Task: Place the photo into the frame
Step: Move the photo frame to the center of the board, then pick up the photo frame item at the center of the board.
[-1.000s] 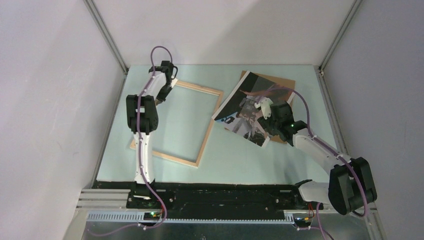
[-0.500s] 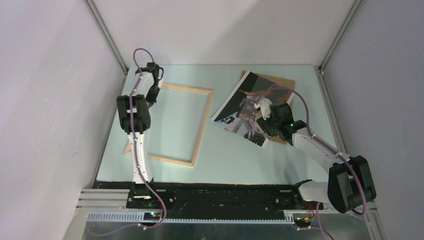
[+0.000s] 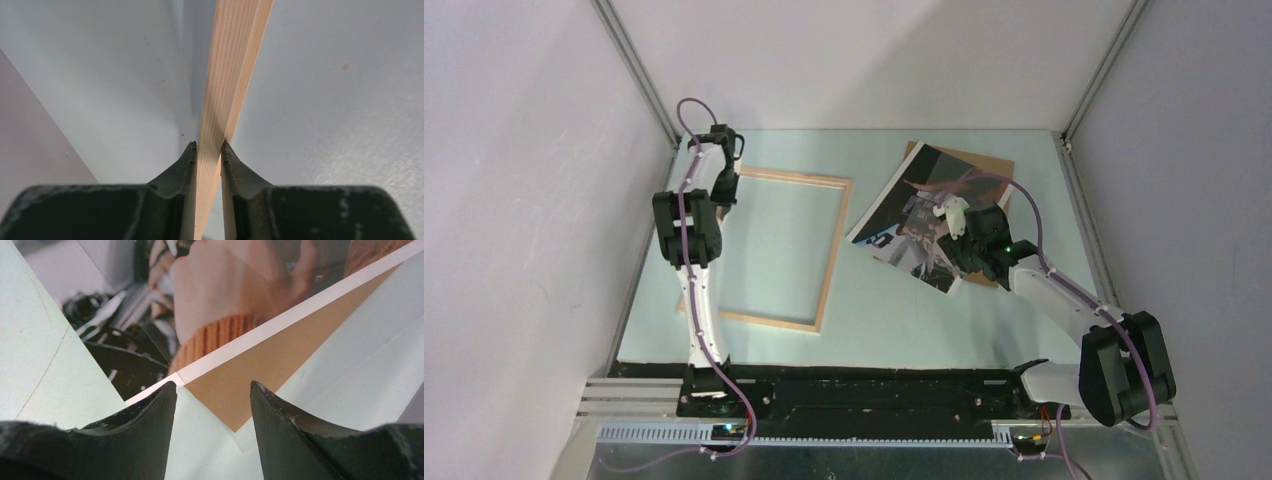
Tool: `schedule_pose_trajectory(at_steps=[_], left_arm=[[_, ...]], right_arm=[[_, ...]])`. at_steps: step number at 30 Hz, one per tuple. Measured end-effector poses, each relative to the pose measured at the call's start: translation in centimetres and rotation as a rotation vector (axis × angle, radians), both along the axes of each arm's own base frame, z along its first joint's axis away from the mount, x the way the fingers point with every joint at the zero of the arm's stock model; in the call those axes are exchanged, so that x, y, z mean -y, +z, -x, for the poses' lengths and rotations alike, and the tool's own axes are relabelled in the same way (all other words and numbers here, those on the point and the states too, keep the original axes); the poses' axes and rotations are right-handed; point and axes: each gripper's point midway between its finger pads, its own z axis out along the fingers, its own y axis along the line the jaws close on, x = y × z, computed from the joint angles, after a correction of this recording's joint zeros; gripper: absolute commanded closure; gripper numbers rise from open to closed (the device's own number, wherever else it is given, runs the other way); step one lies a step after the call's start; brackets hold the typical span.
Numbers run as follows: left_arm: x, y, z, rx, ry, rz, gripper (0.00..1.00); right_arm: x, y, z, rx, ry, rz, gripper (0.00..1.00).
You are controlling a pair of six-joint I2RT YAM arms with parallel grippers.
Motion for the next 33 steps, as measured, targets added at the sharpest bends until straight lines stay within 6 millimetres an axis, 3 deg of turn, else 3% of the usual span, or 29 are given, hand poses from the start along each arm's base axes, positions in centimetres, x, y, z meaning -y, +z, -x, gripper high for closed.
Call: schedule_pose_trajectory(at_steps=[3,5,9,12,15,21,24,28,33], left_arm=[[0.5,0.0,0.0,0.005,0.016,0.029,0.82],[0.9,0.0,0.0,0.009,0.022,0.049,0.68],[2.5,0.2,-0.2,0.035,0.048,0.141,0.34],[4.0,0.7,-0.4,0.059,0.068,0.212,0.04],[5.1,2.2,-0.8,0.1,0.082,0.266,0.01],[7.0,7.5,-2.1,0.242,0.066,0.33,0.0],[9.5,10.0,-2.7,0.313,0.006,0.357,0.0],[16.9,13.2,-2.4,0.382,-0.158,0.411,0.0],[27.6,14.8,-0.2,0.384,-0.38,0.533,0.0]], right_arm=[[0.4,0.0,-0.1,-0.001,-0.017,-0.004,0.36],[1.0,0.0,-0.2,-0.001,-0.048,-0.013,0.28],[2.6,0.4,-0.6,0.0,-0.128,-0.044,0.19],[4.1,1.1,-1.1,-0.004,-0.212,-0.092,0.14],[5.9,2.1,-1.9,0.007,-0.305,-0.162,0.09],[10.2,2.4,-2.2,0.002,-0.497,-0.291,0.05],[12.4,2.3,-2.3,-0.008,-0.591,-0.363,0.05],[15.1,1.7,-2.7,-0.037,-0.696,-0.452,0.06],[17.8,0.0,-2.8,-0.09,-0.806,-0.539,0.08]])
